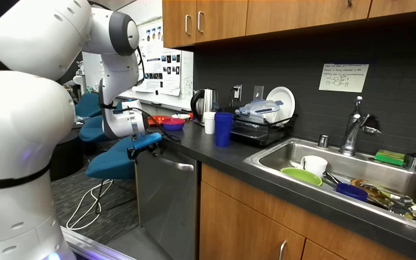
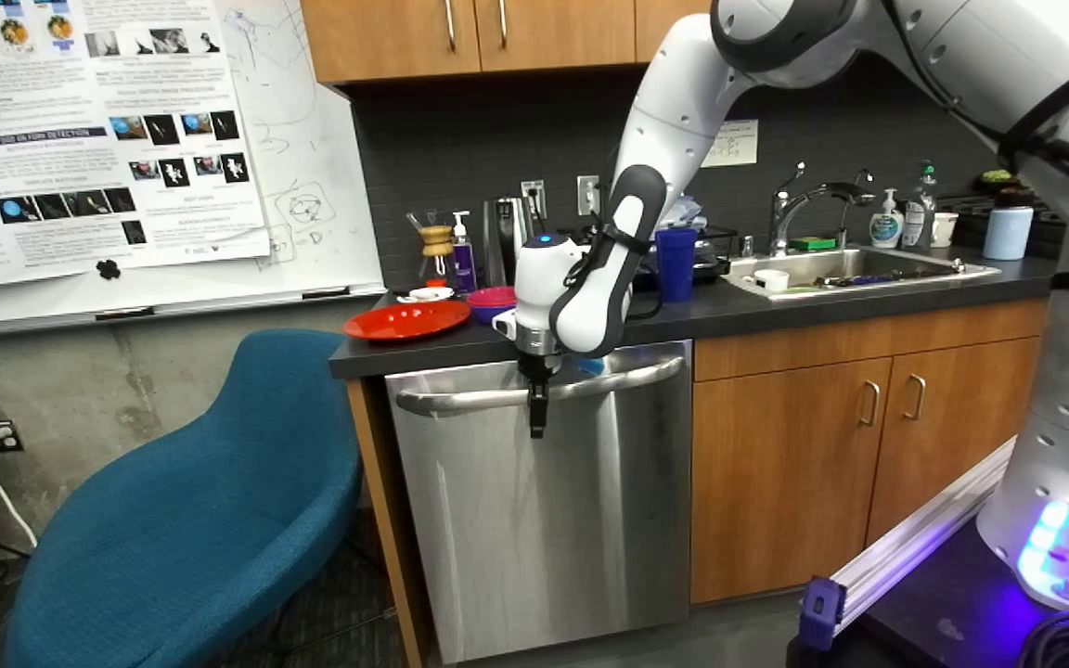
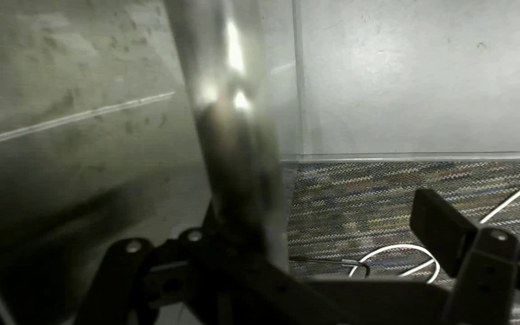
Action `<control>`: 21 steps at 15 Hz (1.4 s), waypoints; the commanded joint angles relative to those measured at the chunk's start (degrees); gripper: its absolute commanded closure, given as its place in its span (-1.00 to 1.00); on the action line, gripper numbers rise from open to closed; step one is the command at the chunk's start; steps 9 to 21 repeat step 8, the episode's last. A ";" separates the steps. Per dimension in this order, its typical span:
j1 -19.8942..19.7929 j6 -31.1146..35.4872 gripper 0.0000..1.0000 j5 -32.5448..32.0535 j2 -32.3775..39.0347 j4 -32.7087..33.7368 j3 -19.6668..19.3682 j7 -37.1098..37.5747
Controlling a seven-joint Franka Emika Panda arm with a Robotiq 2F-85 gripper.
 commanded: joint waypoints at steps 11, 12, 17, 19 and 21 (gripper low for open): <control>-5.24 2.78 -1.00 7.49 2.72 -6.24 7.96 -6.74; -5.24 2.78 -1.00 7.49 2.72 -6.24 7.96 -6.74; -5.24 2.78 -1.00 7.49 2.72 -6.24 7.96 -6.74; -5.24 2.78 -1.00 7.49 2.72 -6.24 7.96 -6.74; -5.24 2.78 -1.00 7.49 2.72 -6.24 7.96 -6.74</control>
